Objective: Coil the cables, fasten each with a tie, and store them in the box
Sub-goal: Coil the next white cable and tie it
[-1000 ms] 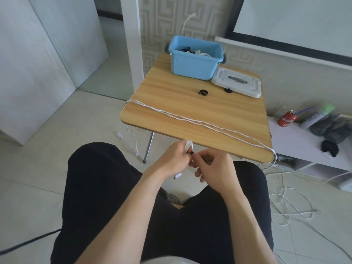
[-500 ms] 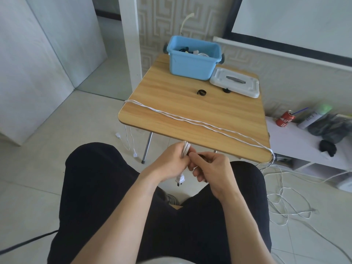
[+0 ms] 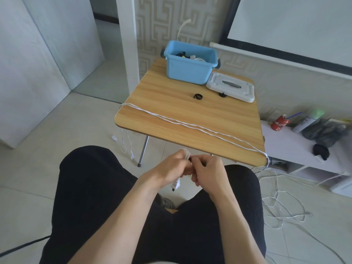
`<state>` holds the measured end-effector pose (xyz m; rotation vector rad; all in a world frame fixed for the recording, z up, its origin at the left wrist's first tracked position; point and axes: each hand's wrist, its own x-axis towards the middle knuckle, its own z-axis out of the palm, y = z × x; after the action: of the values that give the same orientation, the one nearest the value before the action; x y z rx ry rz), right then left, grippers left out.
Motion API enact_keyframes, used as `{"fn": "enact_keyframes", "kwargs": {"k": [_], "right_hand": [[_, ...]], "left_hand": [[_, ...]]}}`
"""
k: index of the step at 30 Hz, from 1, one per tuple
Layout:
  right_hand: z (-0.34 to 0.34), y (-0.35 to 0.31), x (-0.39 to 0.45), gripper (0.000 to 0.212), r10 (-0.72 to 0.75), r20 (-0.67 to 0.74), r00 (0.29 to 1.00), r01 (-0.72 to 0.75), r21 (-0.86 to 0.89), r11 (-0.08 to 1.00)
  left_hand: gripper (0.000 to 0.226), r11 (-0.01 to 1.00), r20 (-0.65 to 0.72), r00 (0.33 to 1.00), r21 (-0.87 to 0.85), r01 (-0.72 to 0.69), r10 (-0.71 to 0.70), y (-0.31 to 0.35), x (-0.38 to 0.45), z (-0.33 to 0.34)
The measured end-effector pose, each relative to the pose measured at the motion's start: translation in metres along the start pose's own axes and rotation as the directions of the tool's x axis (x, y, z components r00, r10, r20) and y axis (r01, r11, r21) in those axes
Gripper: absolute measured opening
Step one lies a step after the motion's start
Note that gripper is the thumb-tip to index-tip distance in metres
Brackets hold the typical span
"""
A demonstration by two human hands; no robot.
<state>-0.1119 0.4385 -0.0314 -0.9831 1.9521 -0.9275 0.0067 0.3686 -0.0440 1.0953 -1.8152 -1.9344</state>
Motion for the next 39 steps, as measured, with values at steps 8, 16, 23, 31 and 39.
{"fn": "enact_keyframes", "kwargs": {"k": [8,16,23,31,39], "right_hand": [[-0.003,0.01,0.004,0.033,0.125,0.106,0.986,-0.146,0.22,0.965],[0.001,0.012,0.004,0.024,0.103,0.134,0.986,-0.128,0.196,0.972],[0.0,0.006,0.001,0.028,0.172,0.279,0.945,-0.302,0.534,0.79],[0.002,0.006,0.0,0.023,0.229,0.289,0.93,-0.367,0.678,0.637],[0.0,0.009,0.003,0.021,0.268,0.247,0.931,-0.362,0.709,0.605]], "left_hand": [[0.015,0.95,-0.065,0.99,0.297,-0.097,0.122,-0.01,0.004,-0.009],[0.025,0.903,-0.123,0.975,0.414,-0.118,0.184,-0.017,0.008,-0.011],[0.024,0.915,-0.008,0.981,0.364,-0.176,0.192,-0.011,0.004,-0.008],[0.007,0.929,-0.219,0.937,0.312,-0.197,0.272,-0.011,0.001,-0.007],[0.016,0.879,-0.336,0.862,0.422,-0.222,0.379,-0.022,0.011,-0.002]]}}
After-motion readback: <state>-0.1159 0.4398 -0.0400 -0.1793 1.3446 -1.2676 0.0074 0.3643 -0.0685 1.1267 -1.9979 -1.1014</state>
